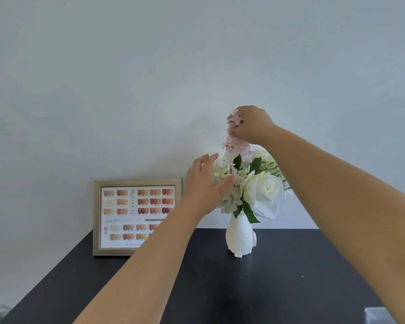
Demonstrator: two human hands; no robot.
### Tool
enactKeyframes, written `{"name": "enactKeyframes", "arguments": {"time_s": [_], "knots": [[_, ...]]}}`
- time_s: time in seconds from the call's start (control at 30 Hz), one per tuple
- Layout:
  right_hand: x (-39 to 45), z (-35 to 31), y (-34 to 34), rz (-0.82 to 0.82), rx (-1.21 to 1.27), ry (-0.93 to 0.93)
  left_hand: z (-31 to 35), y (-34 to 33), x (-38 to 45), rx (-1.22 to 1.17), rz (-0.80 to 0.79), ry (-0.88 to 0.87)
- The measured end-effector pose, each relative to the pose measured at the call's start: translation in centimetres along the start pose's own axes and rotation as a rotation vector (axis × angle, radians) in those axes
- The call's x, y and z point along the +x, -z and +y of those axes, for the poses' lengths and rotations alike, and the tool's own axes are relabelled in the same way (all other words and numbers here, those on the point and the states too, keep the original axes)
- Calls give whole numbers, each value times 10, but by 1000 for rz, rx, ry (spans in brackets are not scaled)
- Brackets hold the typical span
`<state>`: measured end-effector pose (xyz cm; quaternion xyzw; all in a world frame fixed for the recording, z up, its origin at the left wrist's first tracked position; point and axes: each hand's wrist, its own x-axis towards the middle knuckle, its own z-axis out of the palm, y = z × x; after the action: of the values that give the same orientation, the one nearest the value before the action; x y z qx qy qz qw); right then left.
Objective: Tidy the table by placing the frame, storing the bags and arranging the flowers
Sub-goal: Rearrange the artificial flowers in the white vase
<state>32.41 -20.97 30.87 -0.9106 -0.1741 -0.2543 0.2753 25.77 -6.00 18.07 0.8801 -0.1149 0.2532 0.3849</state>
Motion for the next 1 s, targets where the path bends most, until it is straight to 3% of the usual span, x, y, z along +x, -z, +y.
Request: {"name": "enactKeyframes", "arguments": {"time_s": [0.17,0.3,0.4,0.5,0.63,0.83,1.0], "knots": [[-9,26,9,74,45,-110,-3,0,-11,-55,90,-24],[-27,42,23,-4,422,-136,-10,-10,-33,-39,173,-133],[-48,61,30,2,553,-139,-17,-20,-46,-13,202,-167],[-72,91,23,50,598,-288,-22,-25,-50,-51,188,-122],[-102,114,-1,-39,605,-390,-19,-26,-40,-85,160,-71],[-110,100,-19,-12,777,-388,-5,-26,-26,-24,110,-73],[-110,89,-31,-13,730,-353,-3,-27,-23,-2,73,-135]]}}
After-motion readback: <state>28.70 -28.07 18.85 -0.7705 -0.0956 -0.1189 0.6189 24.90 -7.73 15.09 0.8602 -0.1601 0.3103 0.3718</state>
